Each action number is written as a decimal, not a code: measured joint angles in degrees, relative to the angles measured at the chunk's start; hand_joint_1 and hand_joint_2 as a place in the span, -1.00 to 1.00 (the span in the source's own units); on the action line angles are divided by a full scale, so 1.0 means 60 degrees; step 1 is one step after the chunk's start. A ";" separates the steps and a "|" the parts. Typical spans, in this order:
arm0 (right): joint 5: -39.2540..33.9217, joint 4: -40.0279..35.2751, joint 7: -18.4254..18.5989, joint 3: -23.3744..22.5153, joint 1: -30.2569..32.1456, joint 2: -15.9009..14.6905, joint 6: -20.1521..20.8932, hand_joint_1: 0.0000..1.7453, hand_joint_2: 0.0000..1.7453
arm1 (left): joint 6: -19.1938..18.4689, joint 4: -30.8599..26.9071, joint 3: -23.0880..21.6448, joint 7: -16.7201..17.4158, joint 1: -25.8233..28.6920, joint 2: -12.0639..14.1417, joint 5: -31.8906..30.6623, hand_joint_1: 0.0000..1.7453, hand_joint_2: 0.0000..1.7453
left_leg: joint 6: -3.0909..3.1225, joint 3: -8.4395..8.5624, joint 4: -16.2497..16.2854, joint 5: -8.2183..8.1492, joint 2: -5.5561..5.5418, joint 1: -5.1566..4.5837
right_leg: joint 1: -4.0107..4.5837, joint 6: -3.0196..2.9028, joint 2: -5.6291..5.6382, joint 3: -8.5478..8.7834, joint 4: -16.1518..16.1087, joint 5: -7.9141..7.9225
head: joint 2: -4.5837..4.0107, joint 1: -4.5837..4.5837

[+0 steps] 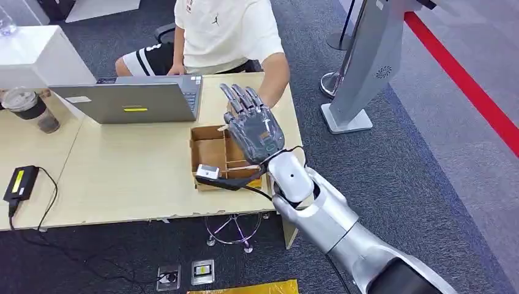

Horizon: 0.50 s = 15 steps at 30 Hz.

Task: Pass the card to the sensor for recognition and then transmit it.

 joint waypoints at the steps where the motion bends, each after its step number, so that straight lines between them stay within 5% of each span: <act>1: -0.0022 0.0018 0.0004 -0.0004 0.0001 -0.0018 -0.0011 0.92 1.00 | -0.0004 0.0000 -0.0007 0.0000 -0.0006 0.0000 -0.0004 -1.00 1.00 | 0.0000 0.0000 0.0000 0.0000 0.0001 0.0000 | 0.0000 0.0000 0.0001 -0.0002 0.0000 0.0000 | 0.0000 0.0000; 15: -0.2073 0.0233 -0.0142 -0.0594 0.0585 -0.0485 -0.0660 0.90 1.00 | 0.0044 0.0000 -0.0106 -0.0015 -0.0060 0.0011 0.0029 -1.00 1.00 | -0.0001 0.0003 0.0001 -0.0001 0.0012 -0.0001 | -0.0003 0.0001 0.0012 -0.0004 -0.0002 0.0001 | 0.0000 -0.0004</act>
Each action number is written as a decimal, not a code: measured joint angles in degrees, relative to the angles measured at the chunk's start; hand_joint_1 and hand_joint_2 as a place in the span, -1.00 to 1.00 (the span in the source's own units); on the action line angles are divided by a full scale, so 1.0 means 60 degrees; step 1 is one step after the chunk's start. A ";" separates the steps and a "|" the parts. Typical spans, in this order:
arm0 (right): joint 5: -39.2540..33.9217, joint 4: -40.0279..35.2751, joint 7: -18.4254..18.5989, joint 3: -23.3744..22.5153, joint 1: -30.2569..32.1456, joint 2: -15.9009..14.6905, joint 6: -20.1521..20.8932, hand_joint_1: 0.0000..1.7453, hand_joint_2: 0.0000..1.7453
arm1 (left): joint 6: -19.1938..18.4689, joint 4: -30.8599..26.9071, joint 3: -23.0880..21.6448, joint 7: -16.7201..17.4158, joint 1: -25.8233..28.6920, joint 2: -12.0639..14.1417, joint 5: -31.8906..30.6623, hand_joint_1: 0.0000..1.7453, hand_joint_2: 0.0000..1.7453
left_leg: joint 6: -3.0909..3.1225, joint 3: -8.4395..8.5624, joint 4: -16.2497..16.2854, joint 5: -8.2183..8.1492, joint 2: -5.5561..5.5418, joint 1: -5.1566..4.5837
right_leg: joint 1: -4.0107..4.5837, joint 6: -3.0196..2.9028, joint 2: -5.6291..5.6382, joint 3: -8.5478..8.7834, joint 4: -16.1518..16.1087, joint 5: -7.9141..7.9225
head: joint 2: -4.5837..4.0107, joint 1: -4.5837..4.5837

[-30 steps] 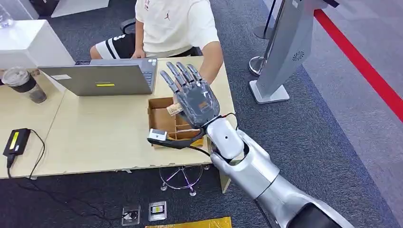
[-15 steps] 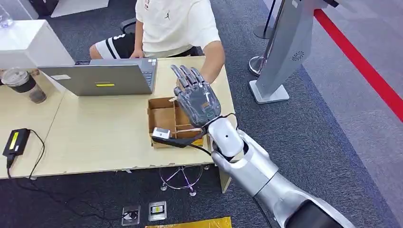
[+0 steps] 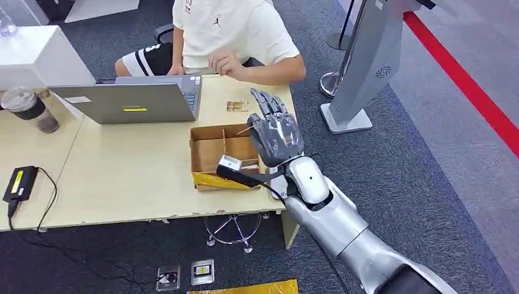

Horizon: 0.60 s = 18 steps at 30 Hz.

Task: Pass the card to the sensor for recognition and then transmit it.

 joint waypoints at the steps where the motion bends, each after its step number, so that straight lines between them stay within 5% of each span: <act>1: -0.0170 0.0072 -0.0047 -0.0072 0.0048 -0.0036 -0.0123 0.90 1.00 | 0.0026 0.0000 0.0000 0.0000 0.0010 0.0000 0.0036 -1.00 1.00 | 0.0000 0.0000 0.0000 0.0000 0.0000 0.0000 | 0.0000 0.0000 -0.0001 0.0001 0.0000 0.0000 | 0.0000 0.0004; 18: -0.1405 0.1169 -0.0514 -0.0575 0.0324 -0.0269 -0.0790 1.00 1.00 | 0.0076 0.0026 -0.0018 -0.0004 0.0033 0.0011 0.0287 -1.00 1.00 | 0.0000 -0.0002 0.0000 0.0000 0.0000 0.0000 | 0.0000 0.0000 -0.0001 0.0002 0.0001 0.0000 | 0.0000 0.0004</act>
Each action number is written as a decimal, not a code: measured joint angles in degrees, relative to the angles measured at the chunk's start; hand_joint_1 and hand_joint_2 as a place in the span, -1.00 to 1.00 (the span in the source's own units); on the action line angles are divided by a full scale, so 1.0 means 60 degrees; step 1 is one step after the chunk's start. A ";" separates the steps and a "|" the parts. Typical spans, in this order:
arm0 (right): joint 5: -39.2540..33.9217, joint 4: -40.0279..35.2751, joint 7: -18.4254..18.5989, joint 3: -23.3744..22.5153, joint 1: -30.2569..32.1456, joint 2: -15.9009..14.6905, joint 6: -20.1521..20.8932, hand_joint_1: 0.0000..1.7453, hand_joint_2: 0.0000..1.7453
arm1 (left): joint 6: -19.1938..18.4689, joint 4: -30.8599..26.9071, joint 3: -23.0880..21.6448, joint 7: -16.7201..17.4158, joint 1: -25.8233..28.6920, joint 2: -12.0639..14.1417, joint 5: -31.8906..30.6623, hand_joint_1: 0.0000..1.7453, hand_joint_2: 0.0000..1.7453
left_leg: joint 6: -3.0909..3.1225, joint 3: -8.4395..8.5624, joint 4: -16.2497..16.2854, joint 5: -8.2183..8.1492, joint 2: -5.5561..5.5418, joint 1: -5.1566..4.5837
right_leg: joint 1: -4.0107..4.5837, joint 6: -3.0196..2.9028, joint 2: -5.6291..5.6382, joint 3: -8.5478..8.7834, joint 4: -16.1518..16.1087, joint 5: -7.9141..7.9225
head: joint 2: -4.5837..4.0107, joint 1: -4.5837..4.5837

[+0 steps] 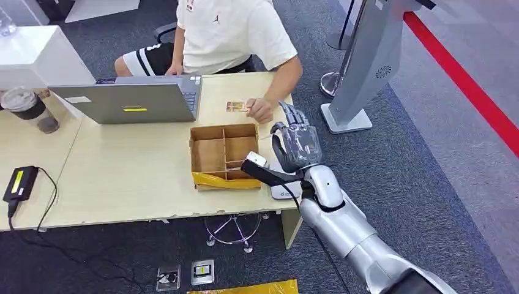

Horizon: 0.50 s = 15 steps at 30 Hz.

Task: Pass the card to the sensor for recognition and then transmit it.

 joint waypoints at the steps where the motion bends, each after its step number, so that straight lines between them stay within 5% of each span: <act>1: -0.0040 0.0044 -0.0011 -0.0011 0.0000 0.0000 -0.0022 1.00 1.00 | 0.0004 0.0000 0.0000 0.0000 0.0000 0.0000 0.0007 -1.00 1.00 | 0.0000 0.0000 0.0000 0.0000 0.0000 0.0000 | 0.0000 0.0000 0.0000 0.0000 0.0000 0.0000 | 0.0000 0.0000; 15: -0.0860 0.1199 -0.0627 -0.0007 0.0213 0.0109 -0.0456 1.00 1.00 | 0.0113 0.0000 0.0000 0.0084 0.0007 0.0004 0.0303 -1.00 1.00 | 0.0000 -0.0001 0.0000 0.0000 0.0000 0.0000 | 0.0001 0.0000 -0.0001 0.0000 0.0000 0.0000 | 0.0000 0.0000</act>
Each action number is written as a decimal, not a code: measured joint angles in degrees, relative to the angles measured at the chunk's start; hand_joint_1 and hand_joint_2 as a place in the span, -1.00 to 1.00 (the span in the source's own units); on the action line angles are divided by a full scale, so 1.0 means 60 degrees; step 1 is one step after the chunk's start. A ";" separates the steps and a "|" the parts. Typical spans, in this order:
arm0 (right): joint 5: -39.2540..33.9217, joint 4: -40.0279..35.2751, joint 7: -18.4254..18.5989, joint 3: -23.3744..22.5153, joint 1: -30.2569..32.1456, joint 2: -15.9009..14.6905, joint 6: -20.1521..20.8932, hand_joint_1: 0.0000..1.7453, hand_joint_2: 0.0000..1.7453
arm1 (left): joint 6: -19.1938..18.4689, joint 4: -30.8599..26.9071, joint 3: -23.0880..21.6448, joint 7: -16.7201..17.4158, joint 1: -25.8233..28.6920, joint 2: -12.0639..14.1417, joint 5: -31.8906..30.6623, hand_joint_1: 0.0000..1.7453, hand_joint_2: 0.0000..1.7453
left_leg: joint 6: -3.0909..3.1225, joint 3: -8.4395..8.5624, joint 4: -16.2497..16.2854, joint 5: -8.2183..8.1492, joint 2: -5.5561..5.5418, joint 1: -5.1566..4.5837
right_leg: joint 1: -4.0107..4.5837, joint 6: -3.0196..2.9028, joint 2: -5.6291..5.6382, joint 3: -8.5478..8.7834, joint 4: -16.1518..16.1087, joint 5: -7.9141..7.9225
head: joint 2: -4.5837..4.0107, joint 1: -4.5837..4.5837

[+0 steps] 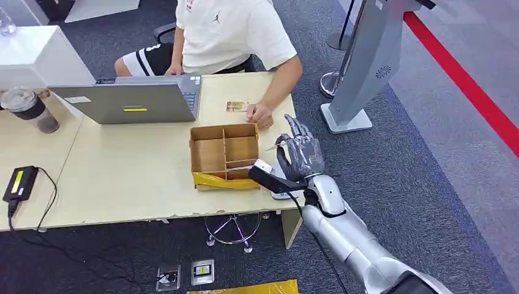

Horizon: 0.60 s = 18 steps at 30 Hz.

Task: Pass the card to the sensor for recognition and then transmit it.

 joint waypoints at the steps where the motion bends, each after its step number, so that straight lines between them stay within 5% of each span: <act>1: -0.0011 0.0095 -0.0022 0.0011 0.0039 0.0033 0.0004 1.00 1.00 | 0.0000 0.0000 0.0000 0.0026 0.0001 -0.0004 0.0029 -1.00 1.00 | 0.0000 0.0000 0.0000 0.0000 0.0000 0.0000 | 0.0000 0.0000 0.0000 0.0000 0.0000 0.0000 | 0.0000 0.0000; 18: -0.0047 0.1446 -0.0120 0.0058 0.0411 0.0743 0.0069 1.00 1.00 | 0.0062 0.0000 0.0007 0.0441 0.0024 -0.0004 0.0430 -1.00 1.00 | 0.0000 0.0000 0.0000 0.0000 0.0001 0.0000 | 0.0000 0.0000 0.0002 -0.0001 0.0000 0.0000 | 0.0000 0.0000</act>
